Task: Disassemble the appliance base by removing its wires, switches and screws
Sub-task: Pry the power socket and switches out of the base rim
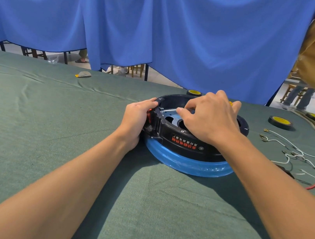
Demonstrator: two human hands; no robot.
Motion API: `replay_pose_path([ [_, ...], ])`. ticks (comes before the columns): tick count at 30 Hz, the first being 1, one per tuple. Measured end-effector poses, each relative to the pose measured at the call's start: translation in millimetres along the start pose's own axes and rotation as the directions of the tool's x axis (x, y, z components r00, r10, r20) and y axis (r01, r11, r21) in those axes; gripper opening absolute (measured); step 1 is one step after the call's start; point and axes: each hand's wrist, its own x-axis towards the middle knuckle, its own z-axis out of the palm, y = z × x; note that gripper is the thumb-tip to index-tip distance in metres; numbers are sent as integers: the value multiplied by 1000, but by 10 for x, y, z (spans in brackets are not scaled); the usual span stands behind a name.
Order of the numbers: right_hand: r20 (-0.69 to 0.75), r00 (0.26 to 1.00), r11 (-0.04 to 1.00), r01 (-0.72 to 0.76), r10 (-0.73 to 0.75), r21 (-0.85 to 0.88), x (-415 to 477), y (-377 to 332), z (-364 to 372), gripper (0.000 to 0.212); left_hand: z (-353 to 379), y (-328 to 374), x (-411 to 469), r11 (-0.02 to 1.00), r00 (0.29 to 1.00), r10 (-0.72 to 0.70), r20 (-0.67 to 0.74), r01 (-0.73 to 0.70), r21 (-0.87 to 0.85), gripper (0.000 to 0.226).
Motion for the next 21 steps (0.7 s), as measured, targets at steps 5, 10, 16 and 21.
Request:
replay_pose_path([
  [5,34,999,999,38,-38,-7,27,-25,3,33,-7,-13,4,1000,1000,6,-3,-6,10,25],
  [10,-15,1000,1000,-27,27,-8,-2,11,6,32,-5,-21,17,1000,1000,10,-12,-10,19,25],
  [16,86,996,1000,-13,14,-19,6,-5,-3,27,5,-26,17,1000,1000,16,-26,-16,24,24],
  [21,103,994,999,34,-36,24,41,-12,11,29,-1,-24,17,1000,1000,19,-20,-19,25,28],
])
